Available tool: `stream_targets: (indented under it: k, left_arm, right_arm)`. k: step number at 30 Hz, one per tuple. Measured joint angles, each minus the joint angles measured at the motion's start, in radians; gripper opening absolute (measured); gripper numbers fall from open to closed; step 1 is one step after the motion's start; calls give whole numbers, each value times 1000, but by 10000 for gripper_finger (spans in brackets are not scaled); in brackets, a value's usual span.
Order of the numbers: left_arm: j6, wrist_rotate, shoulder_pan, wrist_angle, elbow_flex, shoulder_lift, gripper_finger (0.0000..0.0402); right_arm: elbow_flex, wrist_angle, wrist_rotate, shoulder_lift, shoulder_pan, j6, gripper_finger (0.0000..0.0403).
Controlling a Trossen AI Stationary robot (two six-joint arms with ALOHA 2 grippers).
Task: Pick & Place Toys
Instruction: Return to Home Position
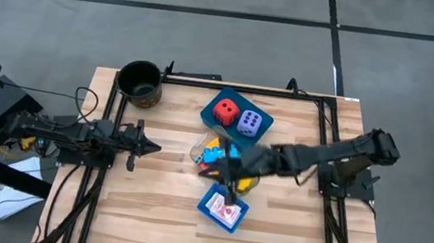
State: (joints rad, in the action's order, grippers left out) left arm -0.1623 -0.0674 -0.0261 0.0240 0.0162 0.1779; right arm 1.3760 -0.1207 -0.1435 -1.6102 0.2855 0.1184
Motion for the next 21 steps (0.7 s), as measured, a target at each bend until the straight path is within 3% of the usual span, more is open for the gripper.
stream_targets:
  k: [6, 9, 15, 21]
  left_arm:
    - [0, 0, 0, 0, 0, 39, 13]
    - [0, 0, 0, 0, 0, 53, 12]
    - [0, 1, 0, 0, 0, 73, 15]
    - [0, 1, 0, 0, 0, 82, 12]
  right_arm:
    - [-79, -7, 209, 15, -141, -11, 12]
    - [-180, 15, 307, 95, -192, -27, 3]
    - [-530, 208, 325, 484, -245, -102, 1]
    - [-854, 235, 168, 962, -226, -119, 1]
